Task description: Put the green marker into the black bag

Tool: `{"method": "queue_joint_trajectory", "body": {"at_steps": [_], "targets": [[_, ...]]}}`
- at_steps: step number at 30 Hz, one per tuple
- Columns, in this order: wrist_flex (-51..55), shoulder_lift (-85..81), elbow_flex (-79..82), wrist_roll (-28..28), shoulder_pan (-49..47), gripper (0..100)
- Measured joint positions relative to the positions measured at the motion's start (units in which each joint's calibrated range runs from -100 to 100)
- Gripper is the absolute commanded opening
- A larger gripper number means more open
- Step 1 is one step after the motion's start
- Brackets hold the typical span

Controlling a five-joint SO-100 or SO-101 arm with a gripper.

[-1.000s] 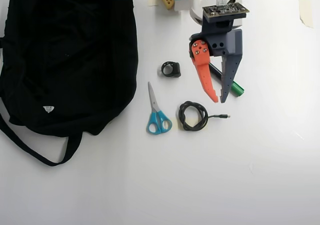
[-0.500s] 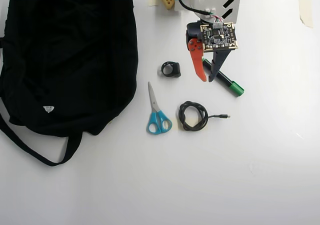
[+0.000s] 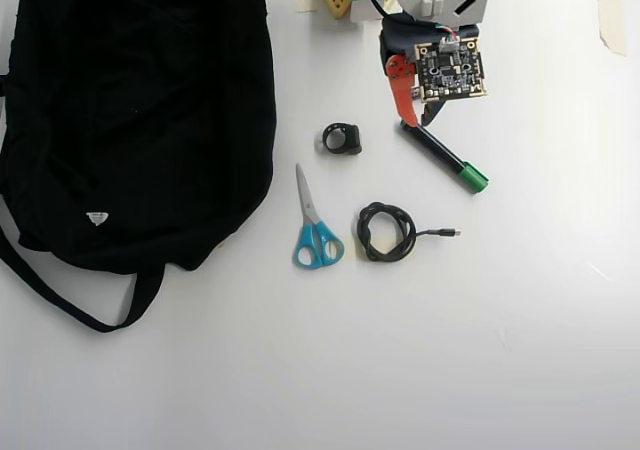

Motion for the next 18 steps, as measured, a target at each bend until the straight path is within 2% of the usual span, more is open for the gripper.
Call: {"method": "queue_joint_trajectory", "body": {"at_steps": [18], "targets": [[9.2, 0.0, -0.2, 0.0, -3.7, 3]]}}
